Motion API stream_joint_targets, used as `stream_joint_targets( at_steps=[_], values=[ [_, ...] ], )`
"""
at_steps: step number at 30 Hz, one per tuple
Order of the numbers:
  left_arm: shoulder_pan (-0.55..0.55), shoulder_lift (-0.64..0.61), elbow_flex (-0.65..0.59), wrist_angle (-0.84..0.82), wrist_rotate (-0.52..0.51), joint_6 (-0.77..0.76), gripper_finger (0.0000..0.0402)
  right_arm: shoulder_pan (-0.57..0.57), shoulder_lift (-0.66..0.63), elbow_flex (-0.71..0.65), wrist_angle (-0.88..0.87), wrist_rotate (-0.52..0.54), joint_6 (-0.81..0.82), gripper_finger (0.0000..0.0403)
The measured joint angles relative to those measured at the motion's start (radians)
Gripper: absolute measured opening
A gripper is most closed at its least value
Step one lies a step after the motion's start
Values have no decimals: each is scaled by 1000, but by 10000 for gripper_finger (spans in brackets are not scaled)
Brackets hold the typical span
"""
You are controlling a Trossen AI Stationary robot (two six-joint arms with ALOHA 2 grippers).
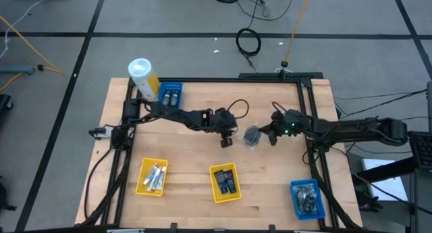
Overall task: Pick & Place Travel size toiletries
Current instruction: Put the black hairbrush into the bottom blue bin
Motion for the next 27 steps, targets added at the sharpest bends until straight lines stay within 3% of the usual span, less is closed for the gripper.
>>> stream_joint_targets(
  at_steps=[5, 9, 15, 20, 27],
  values=[
    [-9, 0, -148, 195, -61, -67, 97, 0, -107, 56, -138, -167, 1, 1],
    [-9, 0, -216, 345, -80, -55, 97, 10, -155, 150, -356, -315, 2, 0],
    [-10, -1, -232, 389, -72, -35, 97, 115, -165, 280, -633, -512, 63, 0],
    [-10, -1, -233, 383, -72, -34, 97, 315, -165, 383, -889, -531, 288, 0],
    [-11, -1, -233, 405, -71, 15, 97, 686, -165, 465, -1103, -374, 718, 0]
  ],
)
